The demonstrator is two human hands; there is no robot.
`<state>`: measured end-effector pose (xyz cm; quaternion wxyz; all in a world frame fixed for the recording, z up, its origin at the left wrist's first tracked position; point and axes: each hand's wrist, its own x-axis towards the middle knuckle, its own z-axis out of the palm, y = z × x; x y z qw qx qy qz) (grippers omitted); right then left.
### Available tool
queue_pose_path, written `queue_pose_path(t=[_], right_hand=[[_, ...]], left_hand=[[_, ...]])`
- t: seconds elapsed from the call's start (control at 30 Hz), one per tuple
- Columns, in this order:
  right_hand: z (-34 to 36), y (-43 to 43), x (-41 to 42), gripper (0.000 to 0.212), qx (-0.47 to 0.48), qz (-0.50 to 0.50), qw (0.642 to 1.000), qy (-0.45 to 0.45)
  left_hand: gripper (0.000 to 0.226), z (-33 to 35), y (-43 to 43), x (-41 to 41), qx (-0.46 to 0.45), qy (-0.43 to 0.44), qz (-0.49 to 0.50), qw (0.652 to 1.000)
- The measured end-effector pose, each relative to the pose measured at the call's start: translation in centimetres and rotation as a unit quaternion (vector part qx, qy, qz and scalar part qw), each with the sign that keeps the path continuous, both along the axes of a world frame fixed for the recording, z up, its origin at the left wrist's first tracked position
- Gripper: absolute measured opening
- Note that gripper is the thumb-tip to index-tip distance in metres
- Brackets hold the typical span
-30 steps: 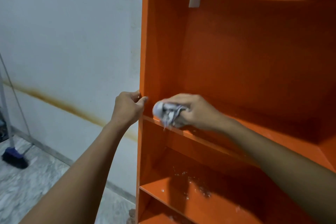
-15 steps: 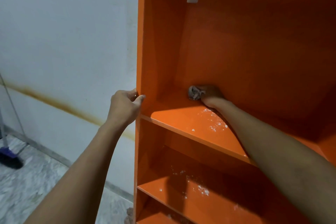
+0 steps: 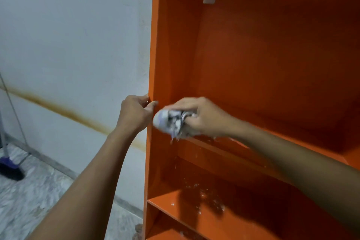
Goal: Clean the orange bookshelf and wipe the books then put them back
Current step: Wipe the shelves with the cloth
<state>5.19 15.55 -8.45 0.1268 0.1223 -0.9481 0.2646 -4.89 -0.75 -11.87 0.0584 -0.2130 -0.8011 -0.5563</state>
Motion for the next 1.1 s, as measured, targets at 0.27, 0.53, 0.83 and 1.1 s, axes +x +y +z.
queue_pose_path(t=[0.27, 0.53, 0.83, 1.1], right_hand=[[0.2, 11.4, -6.9, 0.036, -0.092, -0.406, 0.909, -0.026], [-4.2, 12.2, -15.6, 0.028, 0.056, -0.398, 0.916, -0.01], [-2.5, 8.0, -12.0, 0.024, 0.085, -0.259, 0.961, -0.049], [-1.9, -2.3, 1.3, 0.053, 0.09, 0.041, 0.995, 0.002]], left_hand=[[0.04, 0.2, 0.3, 0.5, -0.009, -0.018, 0.009, 1.0], [0.038, 0.0, 0.4, 0.2, -0.011, -0.012, 0.014, 1.0], [0.038, -0.1, 0.2, 0.0, -0.014, 0.006, 0.01, 1.0], [0.033, 0.1, -0.3, 0.0, -0.012, 0.02, 0.014, 1.0]])
